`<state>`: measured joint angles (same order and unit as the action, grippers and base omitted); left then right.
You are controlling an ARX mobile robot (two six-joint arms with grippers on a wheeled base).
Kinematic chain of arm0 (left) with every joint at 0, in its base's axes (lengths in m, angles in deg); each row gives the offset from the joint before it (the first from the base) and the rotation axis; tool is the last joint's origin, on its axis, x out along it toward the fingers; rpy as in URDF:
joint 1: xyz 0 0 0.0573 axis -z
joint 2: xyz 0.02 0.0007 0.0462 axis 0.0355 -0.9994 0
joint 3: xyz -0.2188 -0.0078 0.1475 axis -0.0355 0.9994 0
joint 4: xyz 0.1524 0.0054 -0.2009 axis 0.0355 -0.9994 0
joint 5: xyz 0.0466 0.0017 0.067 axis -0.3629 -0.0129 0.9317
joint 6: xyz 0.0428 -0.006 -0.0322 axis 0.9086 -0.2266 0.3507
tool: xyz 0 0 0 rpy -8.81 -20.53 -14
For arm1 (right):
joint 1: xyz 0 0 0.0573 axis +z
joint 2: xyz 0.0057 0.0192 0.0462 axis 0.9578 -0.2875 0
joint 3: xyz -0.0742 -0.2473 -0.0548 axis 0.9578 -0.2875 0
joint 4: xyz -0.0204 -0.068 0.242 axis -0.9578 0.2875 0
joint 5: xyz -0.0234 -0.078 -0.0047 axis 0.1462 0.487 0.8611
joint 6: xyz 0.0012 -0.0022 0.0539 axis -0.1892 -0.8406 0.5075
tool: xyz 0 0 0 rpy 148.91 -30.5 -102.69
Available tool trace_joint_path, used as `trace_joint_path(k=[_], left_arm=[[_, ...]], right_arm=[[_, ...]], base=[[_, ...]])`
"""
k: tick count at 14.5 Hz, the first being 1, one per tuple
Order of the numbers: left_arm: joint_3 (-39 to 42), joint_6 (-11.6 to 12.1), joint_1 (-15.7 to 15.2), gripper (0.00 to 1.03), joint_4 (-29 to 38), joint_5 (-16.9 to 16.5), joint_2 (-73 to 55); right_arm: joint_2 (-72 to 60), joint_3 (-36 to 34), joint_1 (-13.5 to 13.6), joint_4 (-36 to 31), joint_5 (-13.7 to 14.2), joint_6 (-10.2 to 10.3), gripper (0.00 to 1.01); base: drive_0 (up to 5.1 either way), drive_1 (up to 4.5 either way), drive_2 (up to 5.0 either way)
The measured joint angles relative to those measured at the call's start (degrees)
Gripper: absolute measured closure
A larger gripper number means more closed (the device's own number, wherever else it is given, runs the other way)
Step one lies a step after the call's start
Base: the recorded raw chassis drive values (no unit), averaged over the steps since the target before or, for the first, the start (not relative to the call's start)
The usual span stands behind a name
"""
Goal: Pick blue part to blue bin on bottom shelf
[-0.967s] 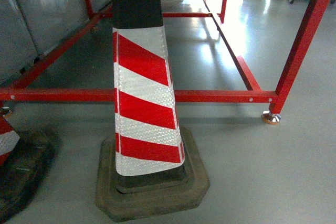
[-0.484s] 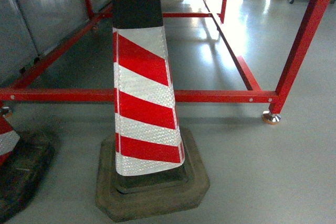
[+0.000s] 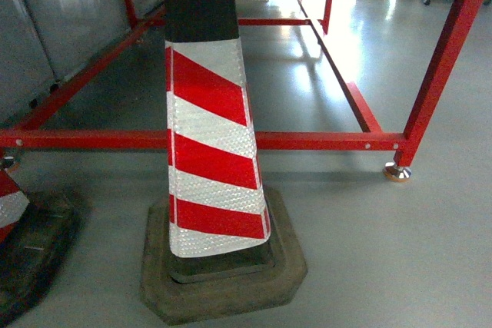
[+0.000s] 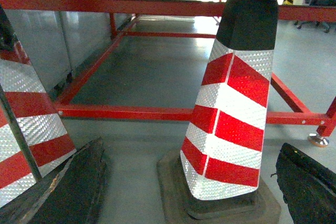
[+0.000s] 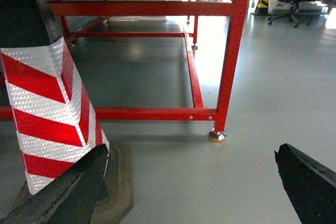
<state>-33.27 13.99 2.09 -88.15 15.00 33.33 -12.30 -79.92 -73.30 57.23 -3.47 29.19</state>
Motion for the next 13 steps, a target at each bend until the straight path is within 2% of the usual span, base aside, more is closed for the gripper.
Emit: trace_joint_path(k=[13], left_arm=[[0.0, -0.02, 0.0, 0.05, 0.02, 0.09, 0.0]], right_arm=[[0.0, 0.0, 0.0, -0.09, -0.02, -0.04, 0.03]], base=[[0.0, 0.0, 0.0]])
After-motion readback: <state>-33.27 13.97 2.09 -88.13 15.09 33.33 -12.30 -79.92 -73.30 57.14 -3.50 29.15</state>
